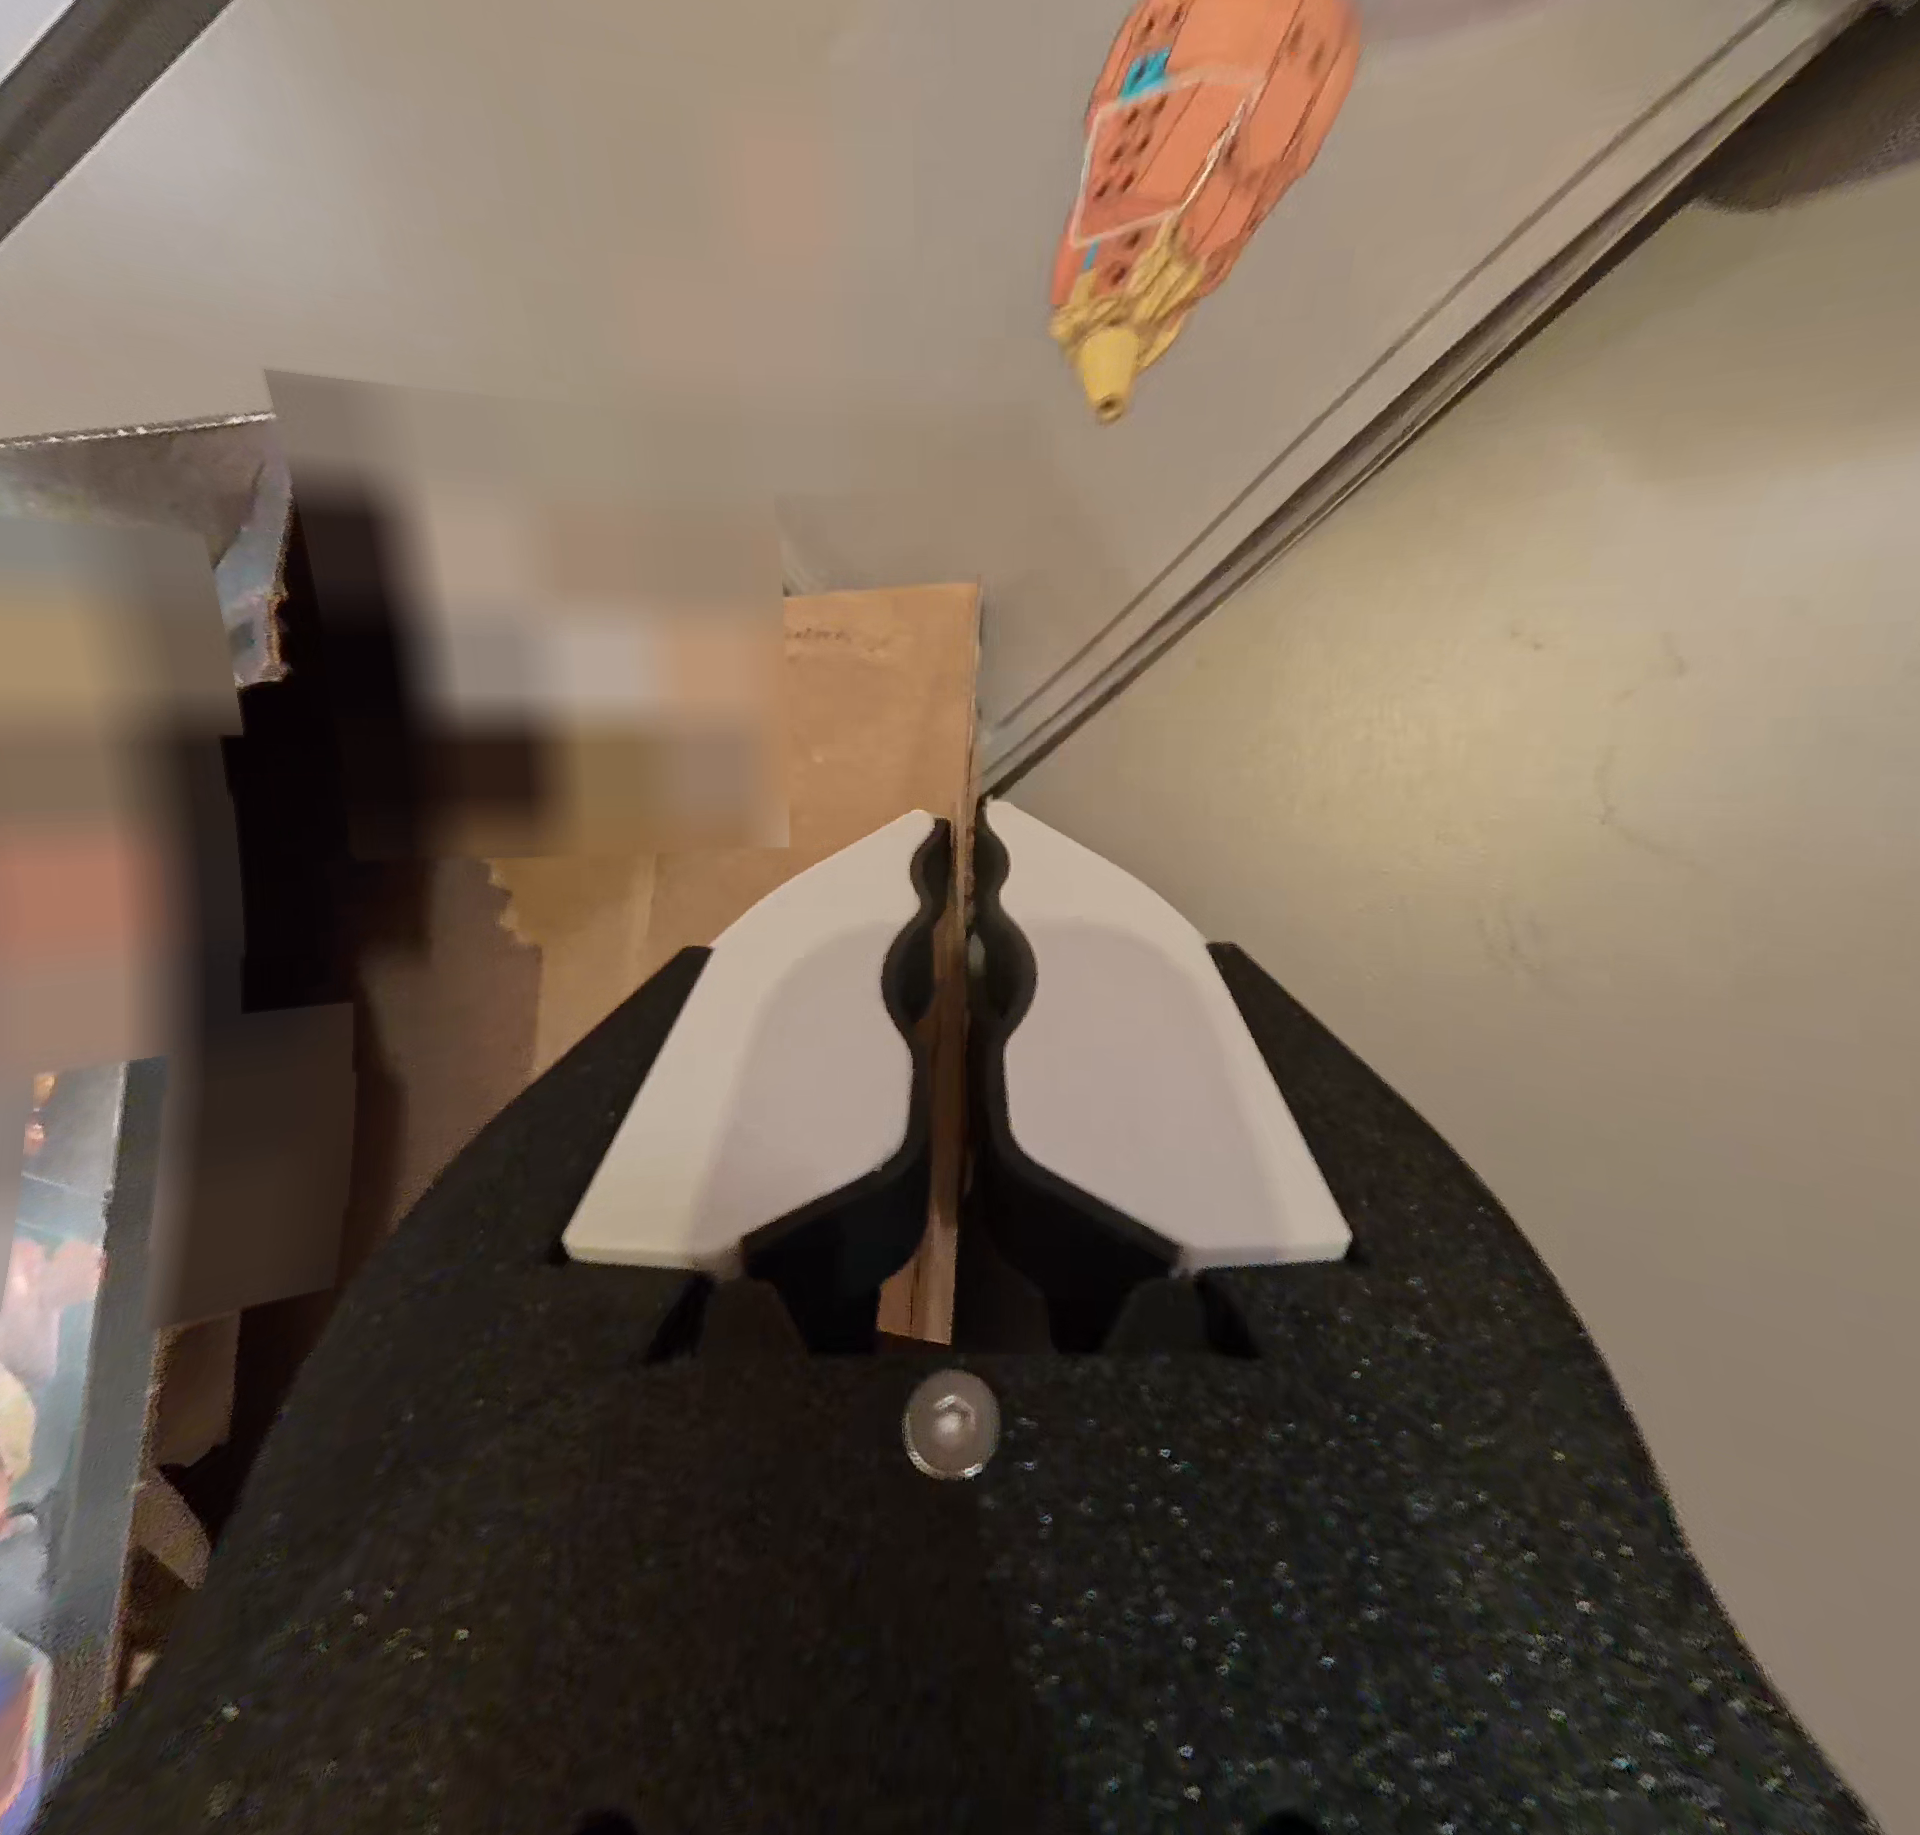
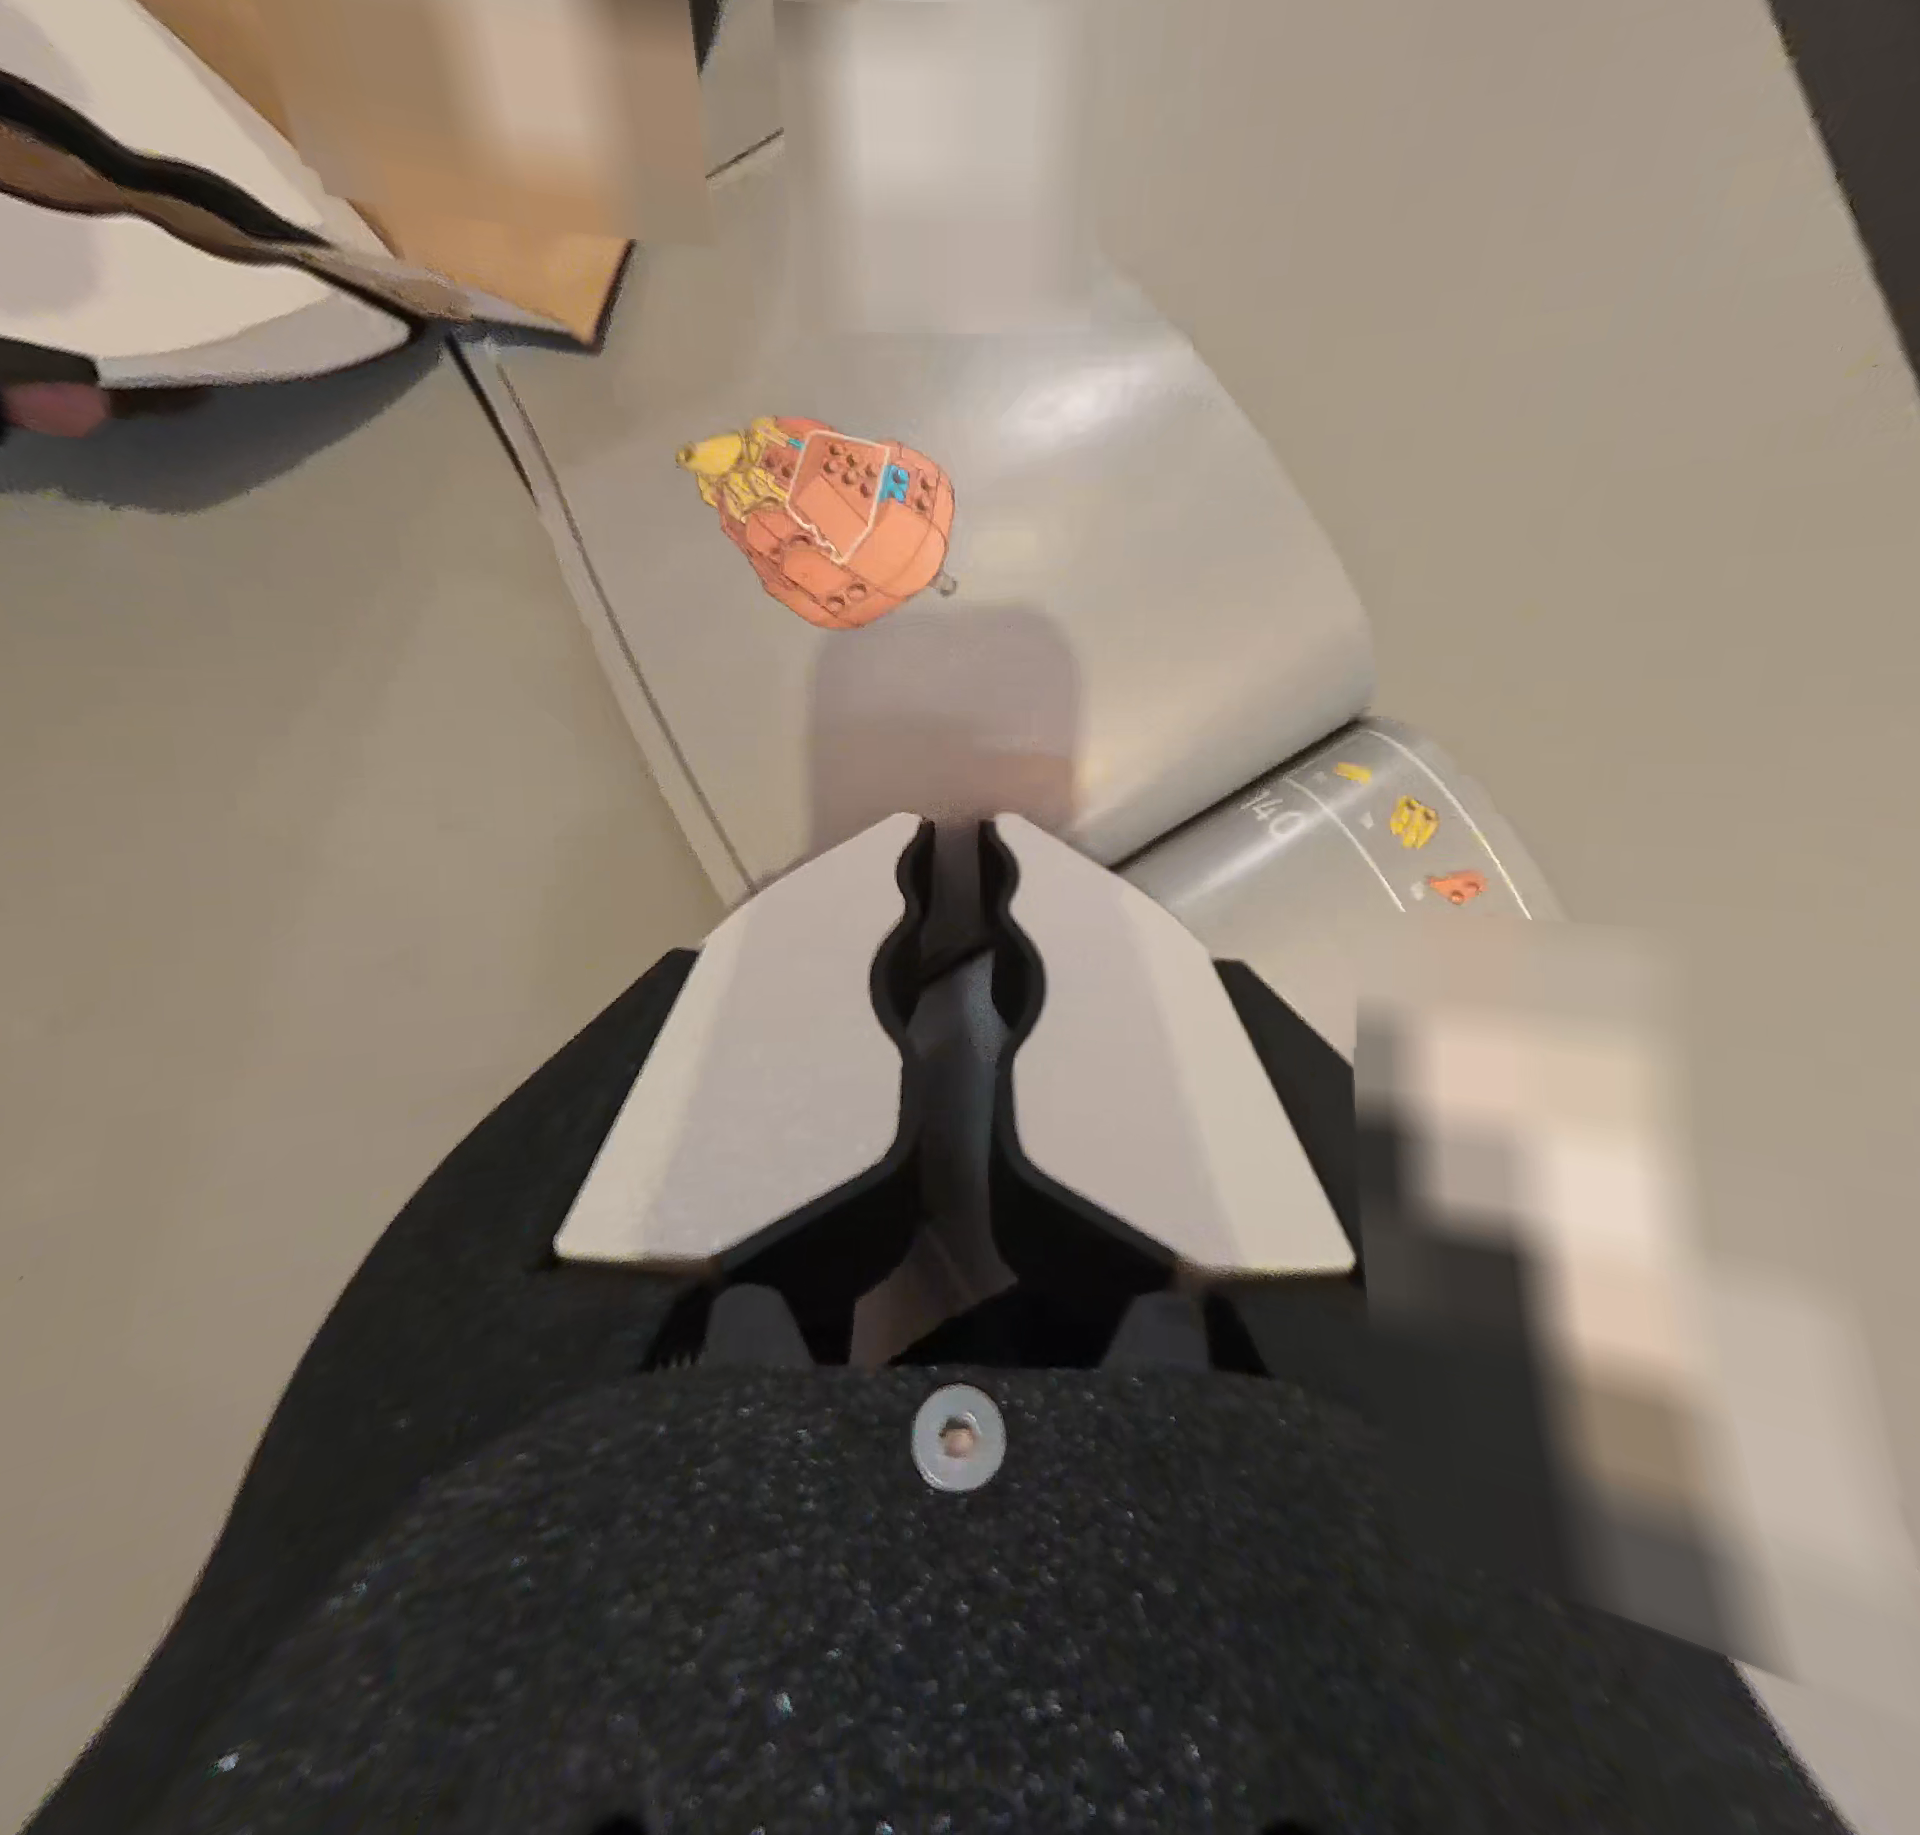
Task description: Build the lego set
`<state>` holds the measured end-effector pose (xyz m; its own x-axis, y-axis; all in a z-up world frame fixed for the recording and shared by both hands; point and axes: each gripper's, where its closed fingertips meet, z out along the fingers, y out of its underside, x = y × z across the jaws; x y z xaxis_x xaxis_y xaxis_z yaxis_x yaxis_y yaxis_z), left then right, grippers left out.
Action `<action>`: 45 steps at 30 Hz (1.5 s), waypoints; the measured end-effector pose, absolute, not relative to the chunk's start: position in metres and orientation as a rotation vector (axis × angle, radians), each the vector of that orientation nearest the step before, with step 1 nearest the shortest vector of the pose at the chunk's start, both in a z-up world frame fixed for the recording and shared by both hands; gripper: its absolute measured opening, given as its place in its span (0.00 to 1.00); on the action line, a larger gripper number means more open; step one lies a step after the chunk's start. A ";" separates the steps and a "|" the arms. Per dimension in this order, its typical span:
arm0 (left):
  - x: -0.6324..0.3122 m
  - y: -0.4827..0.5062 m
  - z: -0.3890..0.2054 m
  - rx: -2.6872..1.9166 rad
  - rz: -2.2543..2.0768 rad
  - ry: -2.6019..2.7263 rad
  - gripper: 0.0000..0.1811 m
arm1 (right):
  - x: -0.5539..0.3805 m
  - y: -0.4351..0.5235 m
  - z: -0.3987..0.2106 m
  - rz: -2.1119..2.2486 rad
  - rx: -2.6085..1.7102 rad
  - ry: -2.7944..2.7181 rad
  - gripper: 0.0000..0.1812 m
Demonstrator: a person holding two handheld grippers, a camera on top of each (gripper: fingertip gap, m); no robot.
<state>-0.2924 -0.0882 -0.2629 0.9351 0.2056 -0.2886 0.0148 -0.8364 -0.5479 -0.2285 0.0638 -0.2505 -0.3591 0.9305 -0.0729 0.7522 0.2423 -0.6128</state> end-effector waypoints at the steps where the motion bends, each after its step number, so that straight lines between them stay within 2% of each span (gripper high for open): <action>1: -0.292 -0.088 -0.264 -2.529 0.451 -0.157 0.02 | -0.231 0.063 -0.252 0.807 -1.556 -2.212 0.04; 8: -0.291 -0.087 -0.267 -2.531 0.434 -0.155 0.04 | -0.232 0.062 -0.244 0.724 -1.479 -2.206 0.04; 12: -0.294 -0.087 -0.256 -2.474 0.474 -0.183 0.11 | -0.218 0.065 -0.221 0.809 -1.417 -2.117 0.05; 16: -0.290 -0.072 -0.228 -2.305 0.460 -0.184 0.16 | -0.188 0.069 -0.184 0.989 -1.387 -1.962 0.05; 22: -0.243 -0.012 -0.166 -1.881 0.081 -0.132 0.19 | -0.127 0.087 -0.143 1.047 -1.366 -1.764 0.06; 25: -0.221 0.012 -0.142 -1.749 -0.058 -0.100 0.15 | -0.092 0.113 -0.126 1.017 -1.381 -1.679 0.06; 28: -0.206 0.032 -0.125 -1.667 -0.154 -0.095 0.02 | -0.049 0.163 -0.106 0.876 -1.432 -1.602 0.09; 31: -0.198 0.050 -0.109 -1.567 -0.240 -0.118 0.00 | 0.003 0.225 -0.087 0.704 -1.514 -1.541 0.11; 37: -0.190 0.081 -0.127 -1.585 -0.305 -0.111 0.01 | 0.072 0.331 -0.097 0.404 -1.721 -1.582 0.11; 45: -0.152 0.099 -0.173 -1.819 -0.231 0.188 0.14 | 0.066 0.393 -0.146 0.192 -1.821 -1.744 0.12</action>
<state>-0.1524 0.0993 -0.1732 0.9668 -0.2488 0.0588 -0.0070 -0.2557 -0.9667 0.0665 0.3930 -0.1463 0.1251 0.9465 0.2974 0.8591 0.0466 -0.5097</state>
